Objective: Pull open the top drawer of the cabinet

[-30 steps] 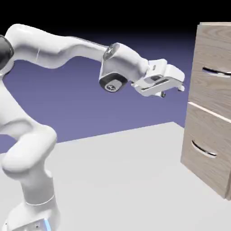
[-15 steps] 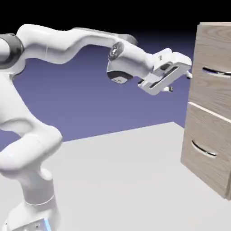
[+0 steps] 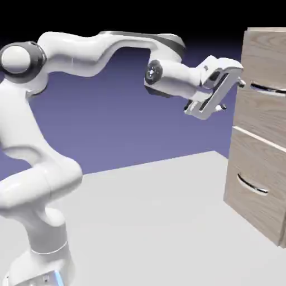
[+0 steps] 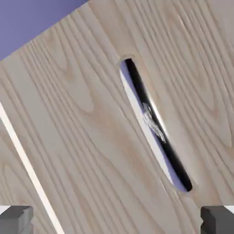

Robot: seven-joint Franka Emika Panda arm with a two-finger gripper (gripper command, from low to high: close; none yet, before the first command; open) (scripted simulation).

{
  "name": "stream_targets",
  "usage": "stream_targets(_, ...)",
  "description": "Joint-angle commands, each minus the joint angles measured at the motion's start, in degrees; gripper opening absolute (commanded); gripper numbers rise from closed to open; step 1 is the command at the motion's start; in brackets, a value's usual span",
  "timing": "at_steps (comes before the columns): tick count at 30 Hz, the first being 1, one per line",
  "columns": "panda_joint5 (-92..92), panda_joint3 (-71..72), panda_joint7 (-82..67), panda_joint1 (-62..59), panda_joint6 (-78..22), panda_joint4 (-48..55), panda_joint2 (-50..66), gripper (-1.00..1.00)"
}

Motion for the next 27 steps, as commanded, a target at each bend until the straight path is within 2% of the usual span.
stream_targets(1,1.8,0.98,-2.5,-1.13,-0.22,0.62,0.02,0.0)
stream_targets(22,39.49,21.49,-54.82,-24.93,-4.81,13.62,0.44,0.0)
stream_targets(27,39.92,27.24,-54.4,-31.67,-4.3,18.04,-0.55,0.0)
